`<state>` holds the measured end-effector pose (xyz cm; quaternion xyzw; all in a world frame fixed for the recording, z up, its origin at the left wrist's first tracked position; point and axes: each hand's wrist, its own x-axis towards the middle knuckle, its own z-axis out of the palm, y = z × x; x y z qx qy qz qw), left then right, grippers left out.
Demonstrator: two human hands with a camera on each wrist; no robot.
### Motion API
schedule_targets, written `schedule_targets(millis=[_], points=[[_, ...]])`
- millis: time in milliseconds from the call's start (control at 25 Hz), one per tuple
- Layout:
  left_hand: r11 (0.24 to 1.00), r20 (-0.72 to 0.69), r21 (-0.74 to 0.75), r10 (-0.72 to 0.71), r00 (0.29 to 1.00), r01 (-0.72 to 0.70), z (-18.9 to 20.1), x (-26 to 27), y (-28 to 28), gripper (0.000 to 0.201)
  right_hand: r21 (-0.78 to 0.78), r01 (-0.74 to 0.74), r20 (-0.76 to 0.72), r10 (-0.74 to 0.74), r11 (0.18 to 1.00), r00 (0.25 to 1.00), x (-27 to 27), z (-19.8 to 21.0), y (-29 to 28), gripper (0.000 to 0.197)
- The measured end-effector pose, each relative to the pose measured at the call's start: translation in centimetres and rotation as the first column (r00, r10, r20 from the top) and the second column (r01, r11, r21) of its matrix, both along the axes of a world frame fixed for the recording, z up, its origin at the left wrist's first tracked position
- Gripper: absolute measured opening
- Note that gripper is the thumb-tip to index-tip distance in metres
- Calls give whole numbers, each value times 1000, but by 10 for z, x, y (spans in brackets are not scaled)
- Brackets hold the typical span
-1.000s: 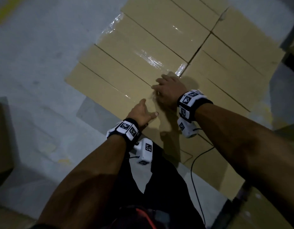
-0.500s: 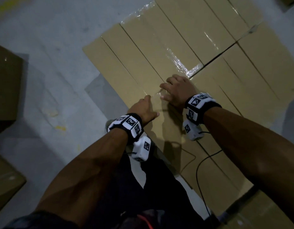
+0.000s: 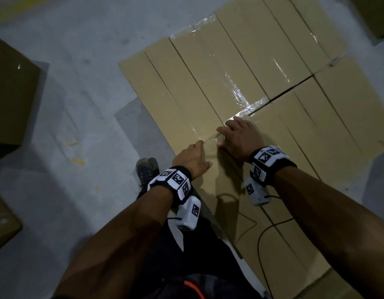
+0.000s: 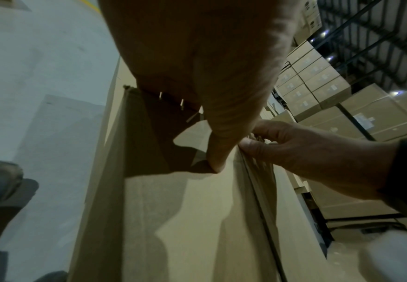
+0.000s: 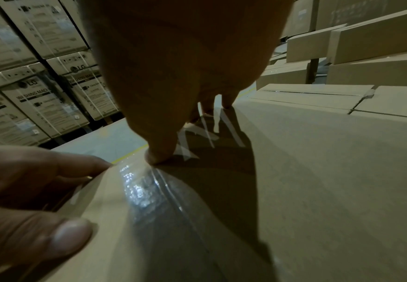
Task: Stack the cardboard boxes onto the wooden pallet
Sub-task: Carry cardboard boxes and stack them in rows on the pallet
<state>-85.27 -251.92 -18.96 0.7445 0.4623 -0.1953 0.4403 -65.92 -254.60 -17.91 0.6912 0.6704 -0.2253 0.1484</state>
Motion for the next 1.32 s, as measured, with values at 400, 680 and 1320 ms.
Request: schedule_targets(millis=[400,680,1320], points=[[998,-4,-39,56,998,-56,-7,-4,3,68,22,115,-59,-113,993,992,1,-3,-8,63],[817,-19,-60,573,819,-573,-2,-20,-26,90,10,633,-237,-613,774,753,24,4,-48,88],[303,-21,-436,938,346,-847,-28,-4,-128,104,-133,817,-239,-818,561,523,55,-4,-144,86]])
